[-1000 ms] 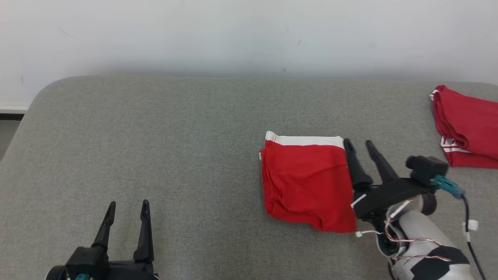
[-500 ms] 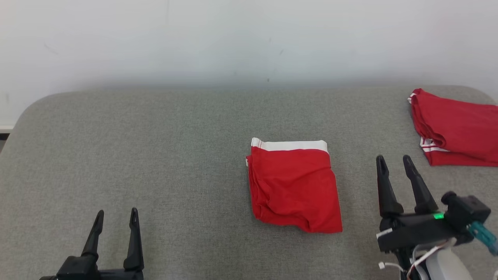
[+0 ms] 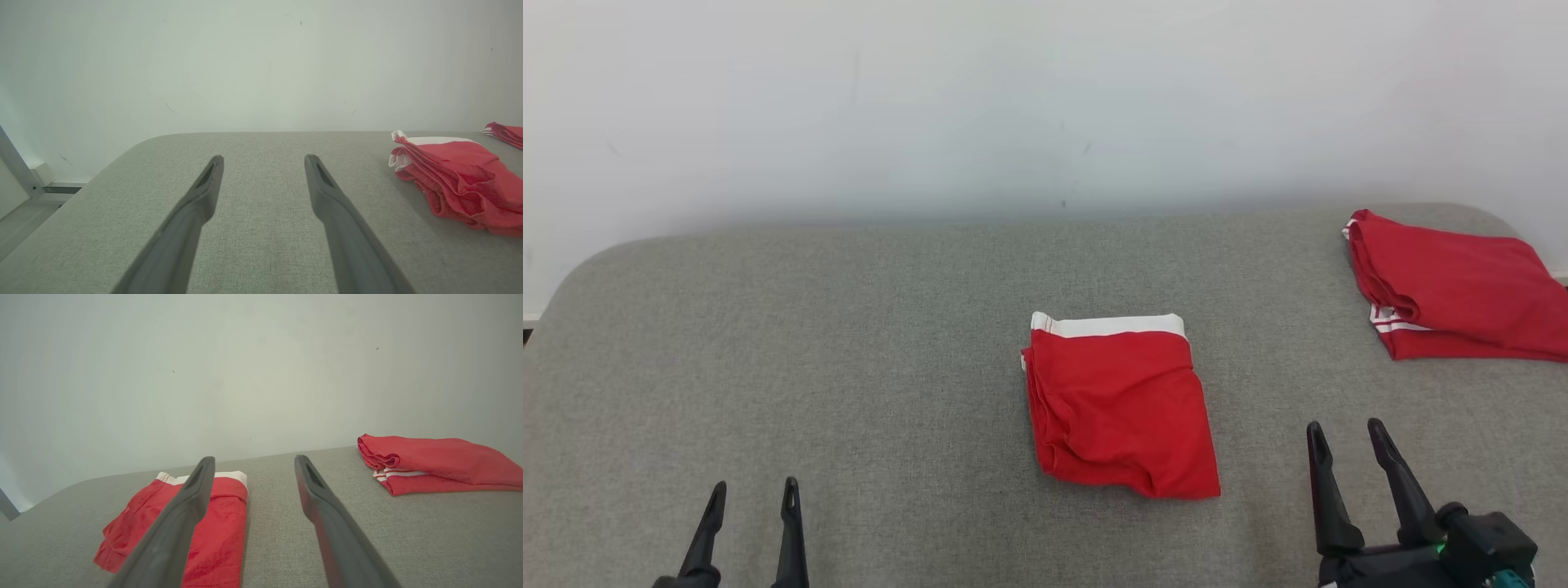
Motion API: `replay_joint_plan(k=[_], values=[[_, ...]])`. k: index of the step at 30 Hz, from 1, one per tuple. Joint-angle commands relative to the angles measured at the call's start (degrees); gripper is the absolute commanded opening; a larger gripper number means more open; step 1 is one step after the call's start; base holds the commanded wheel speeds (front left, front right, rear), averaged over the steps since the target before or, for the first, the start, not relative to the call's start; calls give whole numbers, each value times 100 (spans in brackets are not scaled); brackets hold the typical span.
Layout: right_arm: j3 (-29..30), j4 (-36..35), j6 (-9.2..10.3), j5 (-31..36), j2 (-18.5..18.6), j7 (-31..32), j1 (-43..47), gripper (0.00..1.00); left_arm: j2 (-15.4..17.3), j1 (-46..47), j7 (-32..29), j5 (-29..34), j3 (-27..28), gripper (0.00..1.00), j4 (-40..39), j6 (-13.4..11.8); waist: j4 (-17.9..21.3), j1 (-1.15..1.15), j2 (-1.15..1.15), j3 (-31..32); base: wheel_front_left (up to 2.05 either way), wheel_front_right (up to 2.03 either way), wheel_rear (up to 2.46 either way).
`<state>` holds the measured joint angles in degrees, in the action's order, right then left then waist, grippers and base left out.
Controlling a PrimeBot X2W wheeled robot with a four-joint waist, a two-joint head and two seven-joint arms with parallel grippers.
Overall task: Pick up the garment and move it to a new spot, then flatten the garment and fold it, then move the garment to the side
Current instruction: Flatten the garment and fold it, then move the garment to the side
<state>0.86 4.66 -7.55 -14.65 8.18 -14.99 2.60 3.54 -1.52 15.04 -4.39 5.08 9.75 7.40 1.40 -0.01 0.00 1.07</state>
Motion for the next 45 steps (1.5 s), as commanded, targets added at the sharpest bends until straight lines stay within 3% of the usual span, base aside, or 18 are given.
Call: replay_joint_plan(k=[1,21,45], values=[[45,-15,17,68,-33,-24,116,100,30,-102,17,49,24,100,-25,0,30,1,0,42,0,0,0],[206,233,17,519,-176,-24,335,100,195,-456,17,8,-96,100,-189,7,-165,1,0,223,0,0,0],[183,539,17,644,-163,-24,182,100,145,-541,17,70,-242,100,-266,-69,-132,1,0,175,0,0,0]])
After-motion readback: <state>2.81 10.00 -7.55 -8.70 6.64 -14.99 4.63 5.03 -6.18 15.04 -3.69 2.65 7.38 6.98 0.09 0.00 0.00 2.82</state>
